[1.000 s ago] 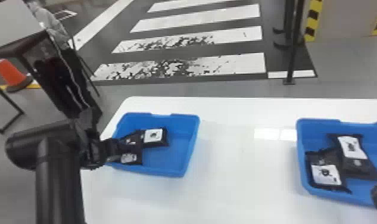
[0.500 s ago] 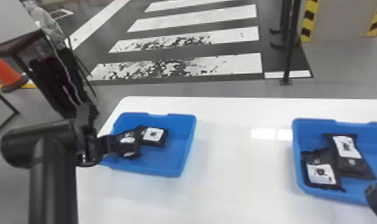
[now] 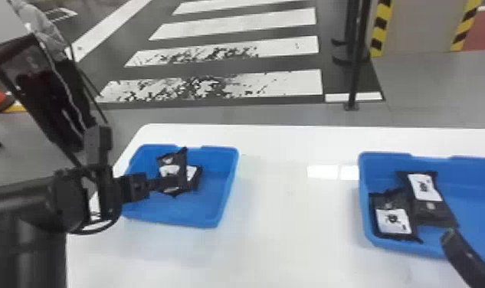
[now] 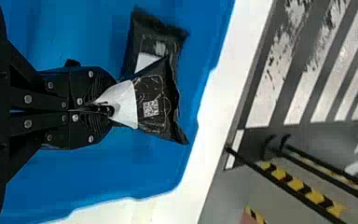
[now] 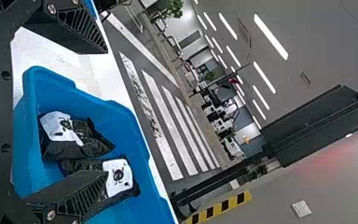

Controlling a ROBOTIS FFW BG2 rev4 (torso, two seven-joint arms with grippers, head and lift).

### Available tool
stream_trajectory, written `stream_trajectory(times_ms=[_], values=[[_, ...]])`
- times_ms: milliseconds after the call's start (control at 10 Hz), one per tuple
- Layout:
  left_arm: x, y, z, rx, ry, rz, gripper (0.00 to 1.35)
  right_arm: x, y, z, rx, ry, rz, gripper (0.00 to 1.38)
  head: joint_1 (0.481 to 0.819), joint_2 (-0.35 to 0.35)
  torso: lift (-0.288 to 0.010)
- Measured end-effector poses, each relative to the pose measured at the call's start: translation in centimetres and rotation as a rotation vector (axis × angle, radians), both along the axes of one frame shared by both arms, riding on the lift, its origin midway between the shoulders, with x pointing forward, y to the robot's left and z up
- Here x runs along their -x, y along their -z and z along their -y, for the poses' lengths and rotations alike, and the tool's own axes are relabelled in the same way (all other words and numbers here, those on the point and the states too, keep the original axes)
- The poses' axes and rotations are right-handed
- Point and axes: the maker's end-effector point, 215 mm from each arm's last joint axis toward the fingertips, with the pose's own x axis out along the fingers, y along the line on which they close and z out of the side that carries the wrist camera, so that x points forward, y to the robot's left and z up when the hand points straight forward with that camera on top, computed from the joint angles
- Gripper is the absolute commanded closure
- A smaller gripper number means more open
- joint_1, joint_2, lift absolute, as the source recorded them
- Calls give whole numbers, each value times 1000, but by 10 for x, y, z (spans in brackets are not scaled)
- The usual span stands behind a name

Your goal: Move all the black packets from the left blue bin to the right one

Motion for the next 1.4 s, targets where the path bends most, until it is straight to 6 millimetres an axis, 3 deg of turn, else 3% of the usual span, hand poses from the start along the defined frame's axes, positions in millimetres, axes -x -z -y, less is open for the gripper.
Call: stream_trajectory(times_ms=[400, 700, 1000, 1400], values=[[12, -32, 129, 106, 269, 131, 1202, -16, -28, -38, 1, -113, 61, 108, 695, 100, -150], [28, -38, 222, 196, 466, 144, 1202, -37, -42, -65, -17, -193, 104, 107, 695, -7, -150], [46, -47, 285, 264, 598, 152, 1202, -61, -48, -96, -37, -272, 127, 104, 695, -49, -150], [65, -60, 337, 323, 719, 155, 1202, -72, -63, -139, -79, -369, 151, 108, 695, -62, -150]])
